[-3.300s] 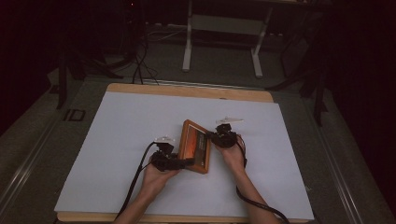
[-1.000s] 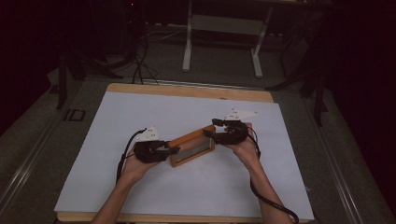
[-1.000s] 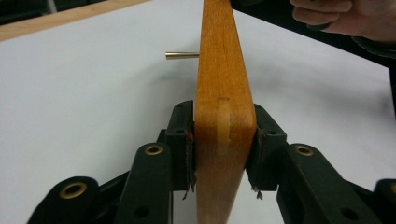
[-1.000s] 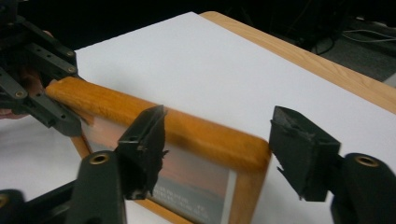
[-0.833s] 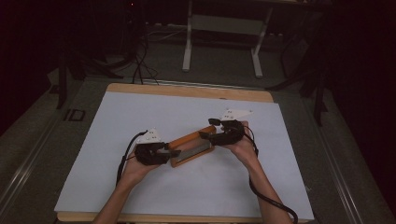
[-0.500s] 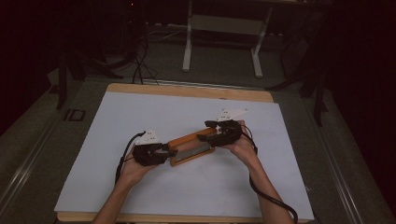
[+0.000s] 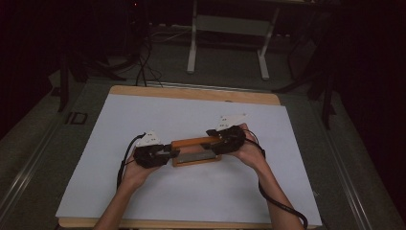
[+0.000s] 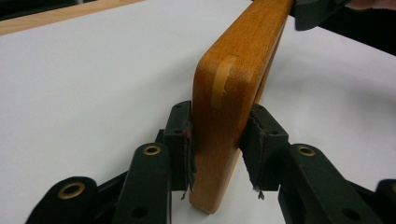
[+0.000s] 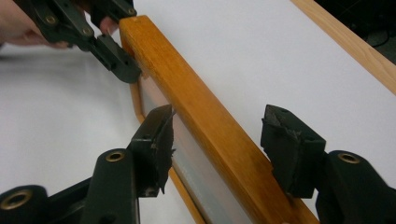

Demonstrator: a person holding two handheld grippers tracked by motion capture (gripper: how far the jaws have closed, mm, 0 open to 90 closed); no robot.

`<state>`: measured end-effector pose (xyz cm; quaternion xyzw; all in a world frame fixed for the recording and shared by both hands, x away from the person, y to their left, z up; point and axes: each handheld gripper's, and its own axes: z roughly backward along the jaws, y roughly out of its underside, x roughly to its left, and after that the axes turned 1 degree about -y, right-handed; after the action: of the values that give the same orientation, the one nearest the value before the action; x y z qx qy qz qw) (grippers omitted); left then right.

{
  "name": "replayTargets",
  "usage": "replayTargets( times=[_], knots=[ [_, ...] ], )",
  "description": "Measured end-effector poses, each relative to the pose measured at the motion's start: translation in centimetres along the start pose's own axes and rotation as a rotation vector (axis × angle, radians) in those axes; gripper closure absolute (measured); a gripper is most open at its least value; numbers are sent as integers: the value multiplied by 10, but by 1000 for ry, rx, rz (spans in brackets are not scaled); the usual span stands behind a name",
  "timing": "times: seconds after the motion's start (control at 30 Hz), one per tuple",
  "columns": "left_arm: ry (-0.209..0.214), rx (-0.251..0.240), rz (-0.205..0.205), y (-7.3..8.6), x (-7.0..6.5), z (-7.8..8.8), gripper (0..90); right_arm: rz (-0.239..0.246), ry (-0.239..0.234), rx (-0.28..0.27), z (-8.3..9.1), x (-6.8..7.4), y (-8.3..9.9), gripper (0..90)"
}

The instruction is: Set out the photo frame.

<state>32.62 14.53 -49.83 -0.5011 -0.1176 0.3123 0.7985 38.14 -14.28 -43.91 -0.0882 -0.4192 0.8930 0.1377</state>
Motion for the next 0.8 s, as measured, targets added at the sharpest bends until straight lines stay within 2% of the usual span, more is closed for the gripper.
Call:
replayTargets(
  times=[0.03,0.33,0.37,0.6,0.63,0.8],
  knots=[
    [12,-9,-14,-1,-2,1,676,23,13,20,-3,2,-3,424],
    [2,-6,-69,-17,-8,1,683,48,-3,34,-8,5,-9,420],
    [-1,-17,-90,-24,-10,0,683,50,-4,35,-6,4,-9,420],
    [-6,-44,-128,-42,-17,-5,680,61,-14,23,6,-1,-8,435],
    [3,-47,-141,-48,-20,-8,680,66,-16,22,8,-1,-7,438],
    [35,-47,-173,-60,-25,-14,675,89,-25,20,15,-2,-8,472]
  ],
)
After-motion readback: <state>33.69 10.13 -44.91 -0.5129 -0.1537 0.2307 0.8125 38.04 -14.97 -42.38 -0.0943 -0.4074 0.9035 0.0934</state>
